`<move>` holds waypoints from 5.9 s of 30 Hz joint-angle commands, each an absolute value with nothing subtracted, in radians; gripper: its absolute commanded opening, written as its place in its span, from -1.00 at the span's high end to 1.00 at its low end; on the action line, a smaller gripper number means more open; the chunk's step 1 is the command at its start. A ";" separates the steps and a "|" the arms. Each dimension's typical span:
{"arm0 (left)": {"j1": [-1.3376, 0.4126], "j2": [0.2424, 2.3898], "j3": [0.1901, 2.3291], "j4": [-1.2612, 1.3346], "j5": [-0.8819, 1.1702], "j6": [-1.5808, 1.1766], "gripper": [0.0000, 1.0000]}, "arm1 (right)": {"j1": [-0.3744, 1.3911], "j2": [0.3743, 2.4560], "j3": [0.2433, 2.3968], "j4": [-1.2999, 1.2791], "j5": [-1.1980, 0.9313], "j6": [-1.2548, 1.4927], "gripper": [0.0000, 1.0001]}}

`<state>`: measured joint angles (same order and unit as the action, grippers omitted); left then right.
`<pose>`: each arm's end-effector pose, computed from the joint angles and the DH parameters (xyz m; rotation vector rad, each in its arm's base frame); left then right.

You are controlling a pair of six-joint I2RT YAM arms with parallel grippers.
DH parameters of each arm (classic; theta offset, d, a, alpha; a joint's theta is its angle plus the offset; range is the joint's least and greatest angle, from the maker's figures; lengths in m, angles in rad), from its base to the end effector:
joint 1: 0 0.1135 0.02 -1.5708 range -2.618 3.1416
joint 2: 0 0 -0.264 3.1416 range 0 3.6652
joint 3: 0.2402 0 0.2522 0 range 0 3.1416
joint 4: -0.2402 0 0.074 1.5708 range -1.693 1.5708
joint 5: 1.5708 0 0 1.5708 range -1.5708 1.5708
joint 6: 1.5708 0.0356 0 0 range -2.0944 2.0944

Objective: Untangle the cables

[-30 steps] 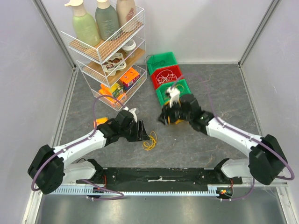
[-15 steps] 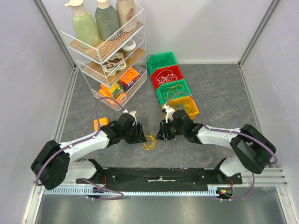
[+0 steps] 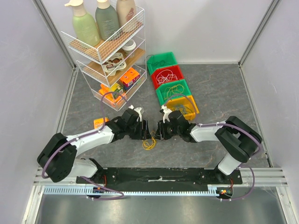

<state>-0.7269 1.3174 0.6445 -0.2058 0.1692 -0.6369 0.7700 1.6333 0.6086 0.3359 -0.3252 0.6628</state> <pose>0.1846 -0.1722 0.1793 0.1966 2.5969 -0.7629 0.2061 0.2157 0.1303 -0.3228 2.4524 1.0695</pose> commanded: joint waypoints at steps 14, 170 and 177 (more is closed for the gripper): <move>-0.729 1.194 0.755 -0.253 0.005 -0.548 0.97 | 0.775 1.396 0.692 0.103 -0.059 0.523 1.00; -0.541 0.635 0.724 -0.120 0.389 -0.514 -0.40 | 0.807 0.874 1.413 -0.423 -0.146 0.169 1.00; -0.543 0.703 0.821 -0.078 0.554 -0.479 -0.52 | 0.807 0.929 1.367 -0.322 -0.254 0.262 1.00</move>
